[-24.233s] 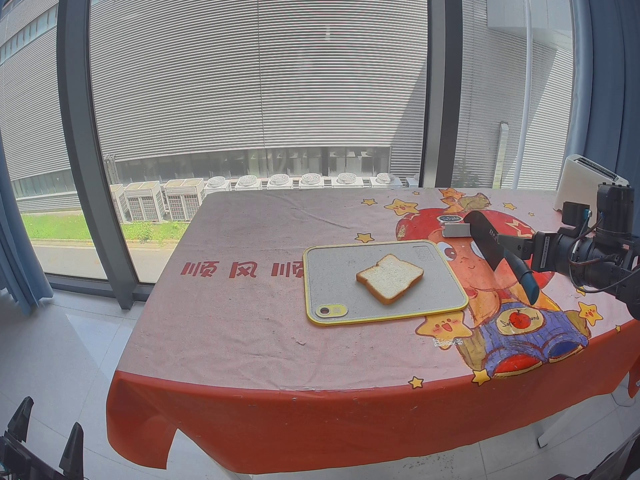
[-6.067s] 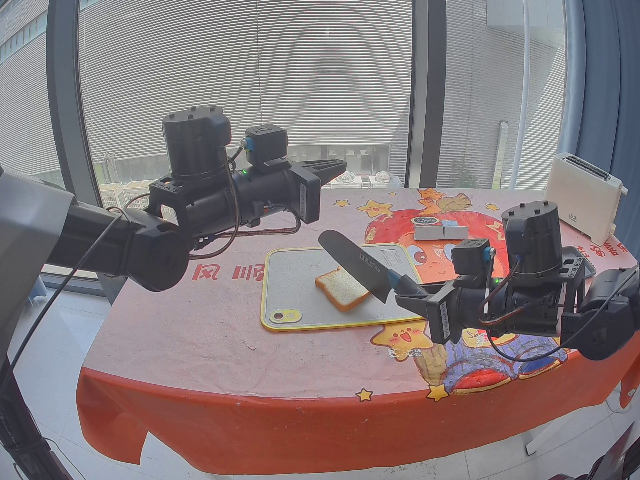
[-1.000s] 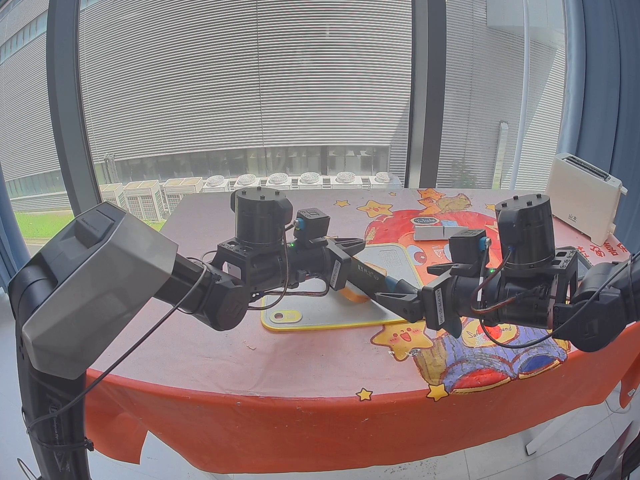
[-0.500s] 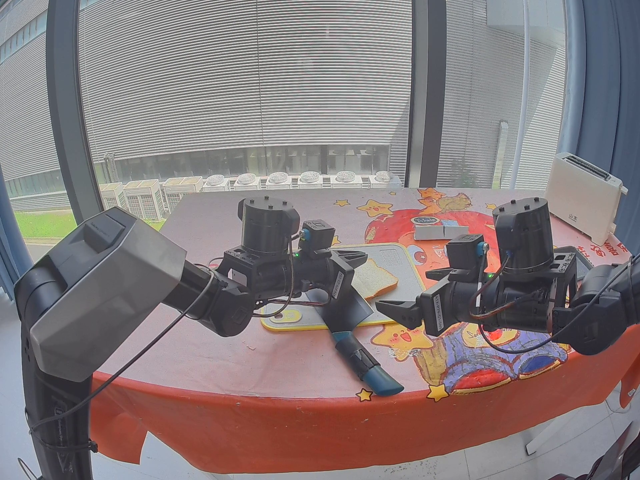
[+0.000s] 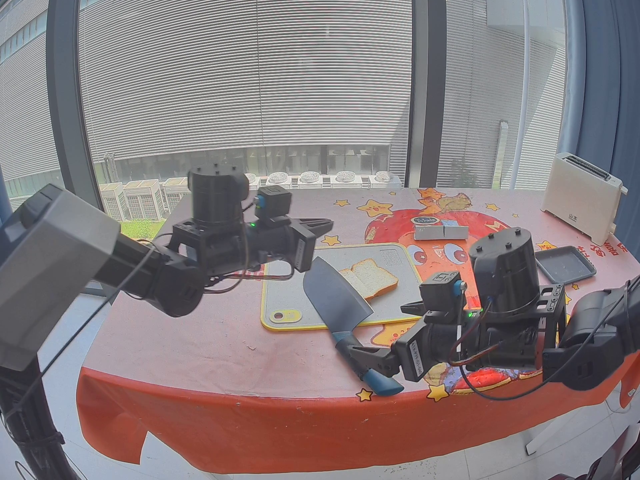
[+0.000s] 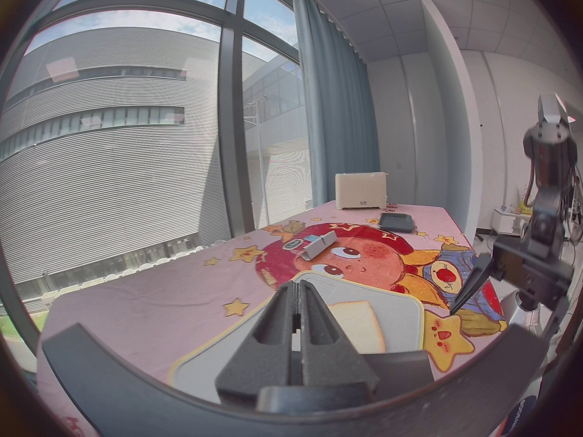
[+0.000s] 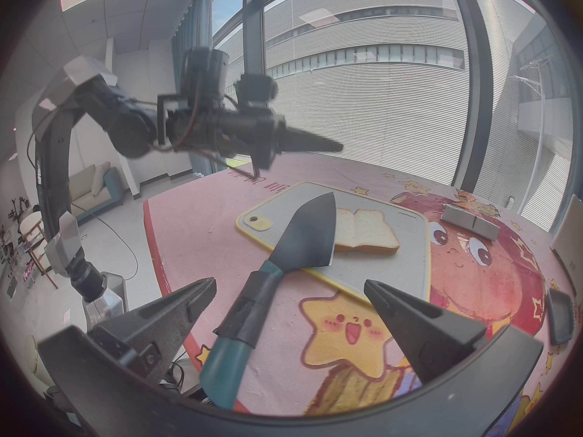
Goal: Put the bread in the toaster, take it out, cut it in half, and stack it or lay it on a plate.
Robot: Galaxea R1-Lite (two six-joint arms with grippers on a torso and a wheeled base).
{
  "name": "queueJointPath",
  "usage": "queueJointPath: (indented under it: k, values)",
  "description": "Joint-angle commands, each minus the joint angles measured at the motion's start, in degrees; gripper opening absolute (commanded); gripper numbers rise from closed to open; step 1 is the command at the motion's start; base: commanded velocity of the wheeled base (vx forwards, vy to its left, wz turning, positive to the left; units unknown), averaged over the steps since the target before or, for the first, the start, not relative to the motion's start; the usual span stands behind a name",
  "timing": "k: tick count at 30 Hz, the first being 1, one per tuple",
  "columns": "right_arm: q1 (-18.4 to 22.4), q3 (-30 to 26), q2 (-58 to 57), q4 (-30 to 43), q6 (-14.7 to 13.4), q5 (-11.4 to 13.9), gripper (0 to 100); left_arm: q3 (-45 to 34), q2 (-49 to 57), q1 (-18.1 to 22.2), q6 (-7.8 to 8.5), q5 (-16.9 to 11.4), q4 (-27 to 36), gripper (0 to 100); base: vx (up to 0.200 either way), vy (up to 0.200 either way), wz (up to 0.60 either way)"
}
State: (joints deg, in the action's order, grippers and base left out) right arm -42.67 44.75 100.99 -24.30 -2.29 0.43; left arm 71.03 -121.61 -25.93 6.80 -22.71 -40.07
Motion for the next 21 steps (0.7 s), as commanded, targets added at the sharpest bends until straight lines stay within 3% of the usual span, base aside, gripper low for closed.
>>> queueJointPath:
  k: [1,8,14,15,21]
  values:
    - [-3.12,-0.45,3.60,-0.75,-0.26,-1.39,100,-7.75,10.87,4.84,0.05,-0.14,0.08,0,0.000,0.000,0.00]
    - [-4.71,-0.37,6.68,-1.28,-0.43,-2.45,100,-14.17,15.00,9.23,0.14,-0.14,-0.45,0,0.000,0.000,0.00]
    - [-5.15,-0.45,7.12,-1.19,-0.52,-2.62,100,-15.49,15.27,9.58,0.40,-0.14,-0.45,0,0.000,0.000,0.00]
    - [-5.15,-0.45,7.12,-1.19,-0.52,-2.62,0,-15.40,15.27,9.58,0.40,-0.05,-0.45,0,0.000,0.000,0.00]
    - [-5.06,-0.54,6.24,-1.19,-0.52,-2.62,0,-15.40,15.35,9.58,0.49,-0.14,-0.53,0,0.000,0.000,0.00]
